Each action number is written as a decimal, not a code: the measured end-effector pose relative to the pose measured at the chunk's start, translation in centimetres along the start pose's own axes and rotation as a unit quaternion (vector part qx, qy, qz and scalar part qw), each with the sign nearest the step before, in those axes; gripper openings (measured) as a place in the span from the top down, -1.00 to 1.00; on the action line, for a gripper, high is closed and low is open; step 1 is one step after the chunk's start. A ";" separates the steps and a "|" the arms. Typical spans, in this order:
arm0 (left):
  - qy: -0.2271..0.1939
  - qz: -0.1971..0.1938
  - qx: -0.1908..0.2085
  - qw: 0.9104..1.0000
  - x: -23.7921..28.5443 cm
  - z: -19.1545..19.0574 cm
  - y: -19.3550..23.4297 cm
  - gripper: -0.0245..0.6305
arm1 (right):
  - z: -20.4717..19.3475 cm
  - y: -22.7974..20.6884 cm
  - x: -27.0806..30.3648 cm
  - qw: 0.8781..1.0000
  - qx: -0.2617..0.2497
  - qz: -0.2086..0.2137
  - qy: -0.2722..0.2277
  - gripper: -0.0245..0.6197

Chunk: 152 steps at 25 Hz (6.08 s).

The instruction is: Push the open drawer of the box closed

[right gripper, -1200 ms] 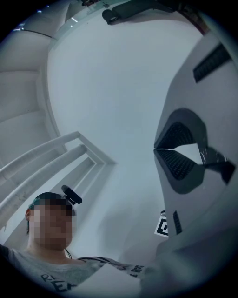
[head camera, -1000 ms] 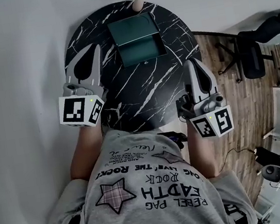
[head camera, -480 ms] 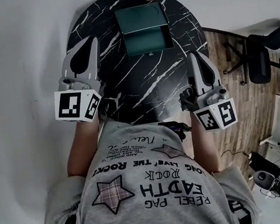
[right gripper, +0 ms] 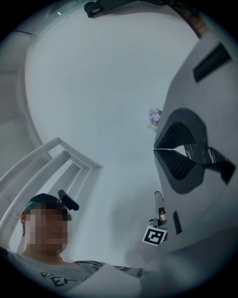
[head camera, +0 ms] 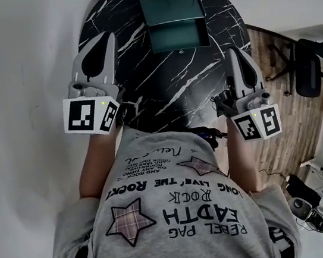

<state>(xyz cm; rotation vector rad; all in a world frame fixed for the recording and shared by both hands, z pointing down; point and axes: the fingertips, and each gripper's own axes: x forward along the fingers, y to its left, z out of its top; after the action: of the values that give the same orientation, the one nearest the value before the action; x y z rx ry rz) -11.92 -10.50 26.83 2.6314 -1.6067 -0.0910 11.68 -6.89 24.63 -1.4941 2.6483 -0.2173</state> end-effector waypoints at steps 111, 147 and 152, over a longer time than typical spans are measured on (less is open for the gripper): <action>0.291 0.085 -0.044 0.952 20.2 -29.8 5.4 0.62 | -33.9 -4.8 4.3 0.908 0.102 -0.008 0.406 0.63; 0.296 0.084 -0.027 0.951 20.3 -29.8 5.3 0.61 | -35.1 -8.0 6.8 0.902 0.015 -0.018 0.431 0.68; 0.297 0.087 -0.027 0.951 20.2 -29.8 5.3 0.61 | -35.2 -7.8 7.9 0.903 0.011 -0.013 0.429 0.69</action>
<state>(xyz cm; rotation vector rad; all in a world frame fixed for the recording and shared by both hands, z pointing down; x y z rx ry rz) -5.04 -30.39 56.57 2.1545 -1.5584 0.5945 8.90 -14.89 60.54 -1.6986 3.2067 -1.1464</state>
